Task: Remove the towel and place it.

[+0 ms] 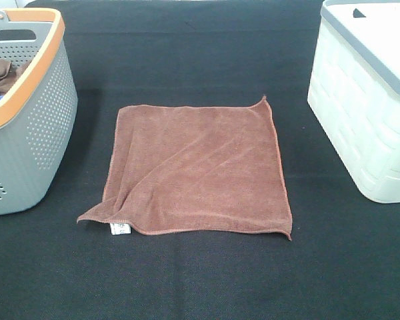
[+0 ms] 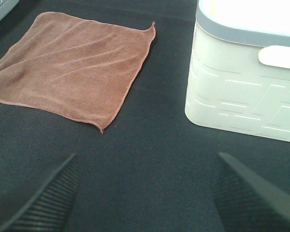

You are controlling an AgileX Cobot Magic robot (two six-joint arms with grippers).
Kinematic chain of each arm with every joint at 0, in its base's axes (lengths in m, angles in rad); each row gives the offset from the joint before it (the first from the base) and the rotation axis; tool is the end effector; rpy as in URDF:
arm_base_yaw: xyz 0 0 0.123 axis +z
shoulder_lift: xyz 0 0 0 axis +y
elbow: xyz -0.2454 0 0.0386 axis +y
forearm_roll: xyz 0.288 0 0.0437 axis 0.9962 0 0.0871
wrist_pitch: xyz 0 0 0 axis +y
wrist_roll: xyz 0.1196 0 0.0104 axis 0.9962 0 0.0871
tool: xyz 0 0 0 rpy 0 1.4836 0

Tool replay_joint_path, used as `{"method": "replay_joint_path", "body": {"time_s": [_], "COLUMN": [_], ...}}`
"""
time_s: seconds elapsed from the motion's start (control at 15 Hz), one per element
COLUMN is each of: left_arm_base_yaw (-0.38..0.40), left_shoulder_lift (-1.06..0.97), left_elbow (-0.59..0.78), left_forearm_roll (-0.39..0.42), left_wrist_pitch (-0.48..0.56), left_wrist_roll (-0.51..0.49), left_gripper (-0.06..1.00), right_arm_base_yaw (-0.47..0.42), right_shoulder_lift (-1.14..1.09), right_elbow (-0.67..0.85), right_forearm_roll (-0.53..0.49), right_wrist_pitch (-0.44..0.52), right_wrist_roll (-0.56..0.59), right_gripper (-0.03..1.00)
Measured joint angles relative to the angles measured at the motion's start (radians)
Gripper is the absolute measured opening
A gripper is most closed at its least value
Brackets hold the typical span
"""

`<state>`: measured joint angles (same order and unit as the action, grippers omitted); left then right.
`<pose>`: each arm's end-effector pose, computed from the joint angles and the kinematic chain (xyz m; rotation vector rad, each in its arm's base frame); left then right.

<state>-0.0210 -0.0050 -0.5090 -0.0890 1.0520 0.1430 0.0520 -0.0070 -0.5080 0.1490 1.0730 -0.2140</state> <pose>0.0913 -0.0112 0.2880 0.1697 2.0114 -0.0287 0.0888 0.0203 0.2862 -0.2789 2.0143 0.0763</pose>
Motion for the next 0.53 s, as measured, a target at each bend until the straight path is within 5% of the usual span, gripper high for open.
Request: {"method": "replay_joint_path", "body": {"time_s": [0.53], "left_arm_base_yaw": [0.000], "left_shoulder_lift": [0.000], "left_elbow": [0.000], "left_forearm_roll": [0.000], "left_wrist_pitch": [0.000], "left_wrist_roll": [0.000], "left_gripper": [0.69], "right_arm_base_yaw": [0.000], "right_shoulder_lift": [0.000], "right_elbow": [0.000], "right_forearm_roll": [0.001], "right_wrist_pitch": [0.000], "right_wrist_roll": [0.000], "right_gripper": [0.73]}}
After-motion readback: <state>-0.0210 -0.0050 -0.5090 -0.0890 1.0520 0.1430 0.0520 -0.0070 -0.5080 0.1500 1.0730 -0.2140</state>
